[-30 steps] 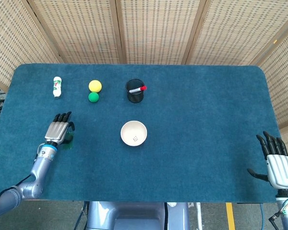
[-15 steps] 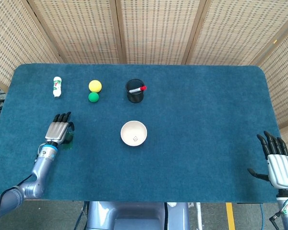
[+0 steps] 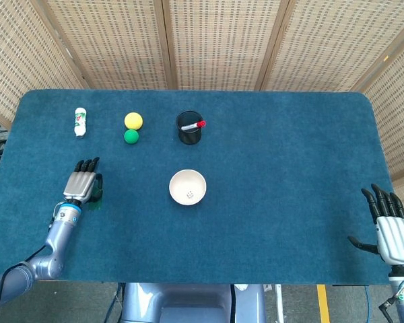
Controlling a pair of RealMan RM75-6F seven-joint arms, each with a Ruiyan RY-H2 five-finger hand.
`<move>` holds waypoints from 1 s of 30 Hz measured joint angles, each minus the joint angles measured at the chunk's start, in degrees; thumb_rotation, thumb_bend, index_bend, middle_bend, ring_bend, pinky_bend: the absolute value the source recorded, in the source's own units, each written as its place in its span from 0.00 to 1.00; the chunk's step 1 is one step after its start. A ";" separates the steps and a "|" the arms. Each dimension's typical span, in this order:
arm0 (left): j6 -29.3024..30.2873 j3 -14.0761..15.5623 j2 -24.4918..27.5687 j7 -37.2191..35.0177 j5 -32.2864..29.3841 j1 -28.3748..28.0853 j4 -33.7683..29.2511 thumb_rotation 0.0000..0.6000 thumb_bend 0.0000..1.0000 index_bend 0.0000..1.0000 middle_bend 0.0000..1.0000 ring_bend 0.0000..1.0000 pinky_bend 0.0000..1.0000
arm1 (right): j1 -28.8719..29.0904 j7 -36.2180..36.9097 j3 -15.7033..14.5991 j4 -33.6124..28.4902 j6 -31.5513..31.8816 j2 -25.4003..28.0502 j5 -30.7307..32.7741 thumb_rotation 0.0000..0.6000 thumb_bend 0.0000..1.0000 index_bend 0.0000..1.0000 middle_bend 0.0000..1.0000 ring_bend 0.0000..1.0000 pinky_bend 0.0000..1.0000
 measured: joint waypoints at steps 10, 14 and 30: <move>-0.59 -0.64 0.20 1.32 -0.76 -0.29 -0.23 1.00 0.52 0.62 0.00 0.00 0.00 | 0.03 0.07 -0.06 -0.10 -0.13 0.11 0.01 1.00 0.00 0.00 0.00 0.00 0.00; -0.71 -0.74 0.24 1.26 -0.76 -0.29 -0.34 1.00 0.63 0.64 0.00 0.00 0.00 | 0.03 0.10 -0.07 0.00 -0.13 0.05 0.01 1.00 0.00 0.00 0.00 0.00 0.00; 0.49 -0.11 3.92 0.98 1.09 0.69 -6.74 1.00 0.73 0.76 0.00 0.00 0.00 | 0.01 0.83 -0.02 0.00 -0.15 0.30 0.03 1.00 0.00 0.00 0.00 0.00 0.00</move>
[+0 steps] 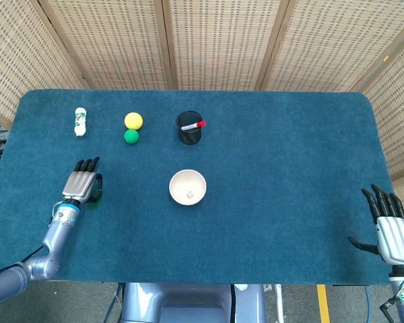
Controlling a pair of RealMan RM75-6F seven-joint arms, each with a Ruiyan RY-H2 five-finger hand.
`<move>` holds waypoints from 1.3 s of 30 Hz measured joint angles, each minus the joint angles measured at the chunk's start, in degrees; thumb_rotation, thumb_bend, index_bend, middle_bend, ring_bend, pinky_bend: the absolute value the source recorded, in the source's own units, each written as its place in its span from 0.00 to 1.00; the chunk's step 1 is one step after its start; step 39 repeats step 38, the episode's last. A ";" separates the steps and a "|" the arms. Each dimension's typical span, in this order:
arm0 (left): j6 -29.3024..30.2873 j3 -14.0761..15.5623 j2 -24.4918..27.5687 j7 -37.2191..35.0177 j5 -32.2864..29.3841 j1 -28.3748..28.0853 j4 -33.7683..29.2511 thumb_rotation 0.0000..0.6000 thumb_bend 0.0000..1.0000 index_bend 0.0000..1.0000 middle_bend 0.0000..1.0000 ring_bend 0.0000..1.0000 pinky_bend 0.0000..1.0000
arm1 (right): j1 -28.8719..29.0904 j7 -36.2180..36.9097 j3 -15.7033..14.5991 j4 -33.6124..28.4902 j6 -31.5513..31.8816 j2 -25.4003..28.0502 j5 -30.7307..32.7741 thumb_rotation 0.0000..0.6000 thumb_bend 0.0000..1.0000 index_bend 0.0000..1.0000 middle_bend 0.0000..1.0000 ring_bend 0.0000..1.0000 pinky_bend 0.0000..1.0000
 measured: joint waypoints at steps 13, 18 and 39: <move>10.72 8.13 16.66 -6.80 17.28 7.81 -23.82 1.00 0.71 0.76 0.00 0.00 0.00 | -0.19 0.87 -0.14 -0.44 0.45 0.47 -0.62 1.00 0.00 0.00 0.00 0.00 0.00; 15.97 10.84 20.95 -11.42 22.96 10.98 -27.63 1.00 0.69 0.76 0.00 0.00 0.00 | -0.33 0.89 -0.24 -0.52 0.81 0.48 -0.90 1.00 0.00 0.00 0.00 0.00 0.00; 32.08 5.32 25.37 -16.63 19.61 19.25 -27.61 1.00 0.00 0.00 0.00 0.00 0.00 | -0.64 0.82 -0.13 -1.25 1.77 0.92 -1.29 1.00 0.00 0.00 0.00 0.00 0.00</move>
